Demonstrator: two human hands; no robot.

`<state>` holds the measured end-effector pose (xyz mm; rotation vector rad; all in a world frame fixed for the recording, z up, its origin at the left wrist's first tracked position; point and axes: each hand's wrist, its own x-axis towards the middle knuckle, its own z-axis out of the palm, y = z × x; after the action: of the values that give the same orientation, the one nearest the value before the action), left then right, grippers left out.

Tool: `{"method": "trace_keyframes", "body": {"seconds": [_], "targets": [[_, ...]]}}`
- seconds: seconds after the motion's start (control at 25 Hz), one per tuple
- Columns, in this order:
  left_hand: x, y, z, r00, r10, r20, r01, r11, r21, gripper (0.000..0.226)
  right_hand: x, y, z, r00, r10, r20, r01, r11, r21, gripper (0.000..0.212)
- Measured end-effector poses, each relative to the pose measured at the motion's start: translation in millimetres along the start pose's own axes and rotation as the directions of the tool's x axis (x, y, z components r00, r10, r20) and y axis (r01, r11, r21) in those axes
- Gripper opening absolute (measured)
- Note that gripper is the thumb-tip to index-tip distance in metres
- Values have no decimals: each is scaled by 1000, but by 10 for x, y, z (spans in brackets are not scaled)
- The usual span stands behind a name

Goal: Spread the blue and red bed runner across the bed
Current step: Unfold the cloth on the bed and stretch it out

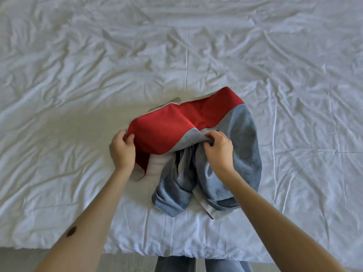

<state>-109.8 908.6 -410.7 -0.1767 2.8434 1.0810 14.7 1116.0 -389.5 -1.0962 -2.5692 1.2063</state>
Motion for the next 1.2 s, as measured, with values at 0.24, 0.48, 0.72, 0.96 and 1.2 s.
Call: {"method": "trace_keyframes", "body": {"seconds": [0.24,0.48,0.72,0.96,1.2], "targets": [[872,945,117,940,337,53,-341,932,120,13,690,-18,-431,999,5,-36,-4,1000,25,15],[1117,1580,908,835,503,226,-546,809,218,19,1302,352,-894,986,147,-82,-149,989,-22,14],[1241,1846,1617,774,523,357,-614,758,221,19,1544,853,-939,964,256,-69,-260,964,-52,14],[1313,1993,2045,704,551,449,-685,693,223,18,1698,1220,-842,956,287,-62,-292,950,-108,9],[1243,1808,2122,705,566,426,-689,688,227,20,1685,1187,-819,964,266,2,-259,937,-234,21]]}}
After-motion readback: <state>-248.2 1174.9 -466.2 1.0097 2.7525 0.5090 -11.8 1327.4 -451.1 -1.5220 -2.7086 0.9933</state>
